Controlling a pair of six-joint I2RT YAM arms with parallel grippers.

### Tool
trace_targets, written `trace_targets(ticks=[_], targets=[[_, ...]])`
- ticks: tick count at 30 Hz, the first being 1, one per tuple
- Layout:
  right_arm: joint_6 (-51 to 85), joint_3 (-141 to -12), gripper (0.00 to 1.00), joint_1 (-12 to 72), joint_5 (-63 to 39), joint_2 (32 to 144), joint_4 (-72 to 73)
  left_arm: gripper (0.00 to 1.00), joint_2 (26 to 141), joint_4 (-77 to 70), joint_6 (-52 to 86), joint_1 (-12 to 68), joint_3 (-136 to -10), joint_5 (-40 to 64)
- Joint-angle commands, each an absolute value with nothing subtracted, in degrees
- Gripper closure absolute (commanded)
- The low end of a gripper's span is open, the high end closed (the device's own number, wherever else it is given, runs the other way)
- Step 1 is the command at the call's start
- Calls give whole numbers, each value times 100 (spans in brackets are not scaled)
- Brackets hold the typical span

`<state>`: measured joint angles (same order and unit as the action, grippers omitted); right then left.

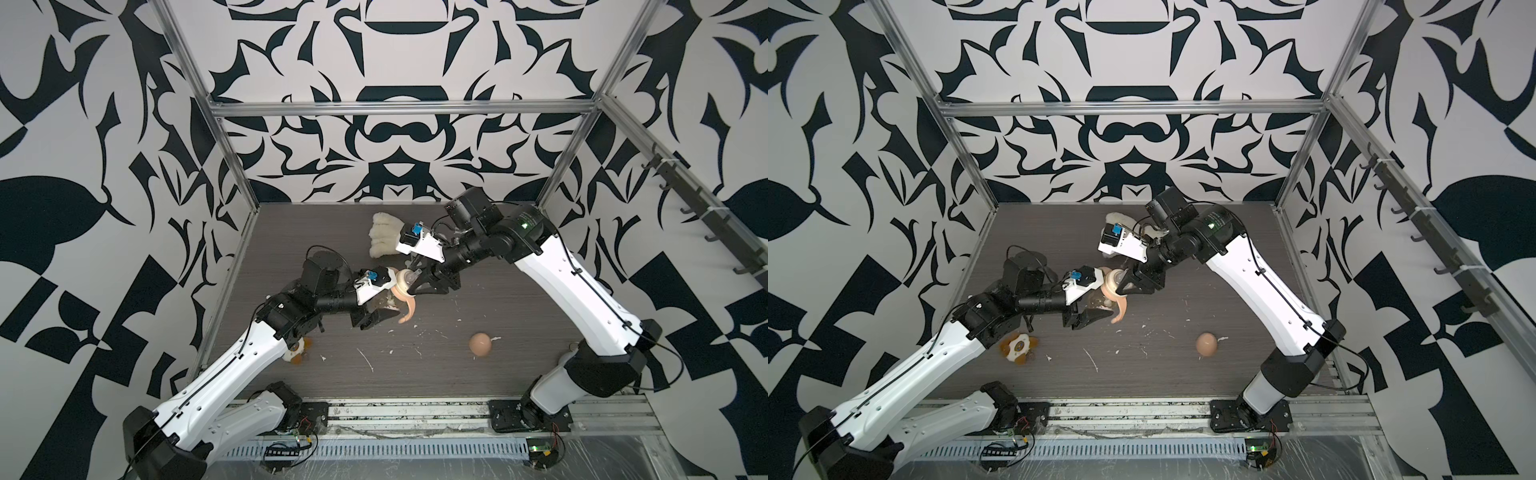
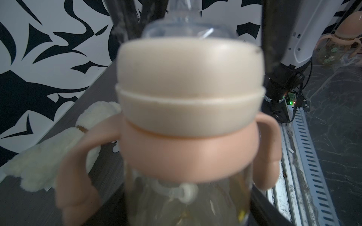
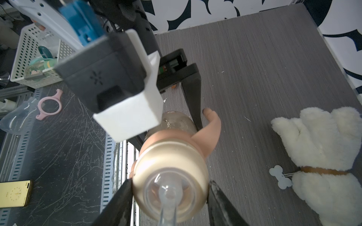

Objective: Assemble the baby bottles
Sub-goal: Screw the nipple onto the baby bottle.

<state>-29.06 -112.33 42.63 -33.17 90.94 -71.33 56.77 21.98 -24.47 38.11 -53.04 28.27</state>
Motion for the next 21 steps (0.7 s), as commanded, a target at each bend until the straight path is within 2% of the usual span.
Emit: trace_targets(ticks=[1, 4, 10, 13, 18, 21], targets=[[-2740, -11289, 49, 4516, -3107, 9106, -7093, 100, 5695, 1867, -2372, 3806, -5607, 2859], [-2058, -11167, 50, 4517, -2899, 9017, -6725, 100, 5704, 1756, -2341, 3806, -5561, 2739], [634, -10474, 49, 4517, -2284, 8755, -5386, 100, 5713, 1226, -2285, 3806, -5310, 2211], [1565, -9866, 47, 4536, -2449, 8456, -4501, 100, 5793, 883, -2238, 3806, -5189, 2111], [1699, -10074, 40, 4535, -2168, 8404, -4873, 100, 5922, 598, -2149, 3806, -5113, 2174], [1388, -10281, 28, 4535, -1891, 8287, -5237, 100, 5877, 634, -2135, 3806, -5097, 2233]])
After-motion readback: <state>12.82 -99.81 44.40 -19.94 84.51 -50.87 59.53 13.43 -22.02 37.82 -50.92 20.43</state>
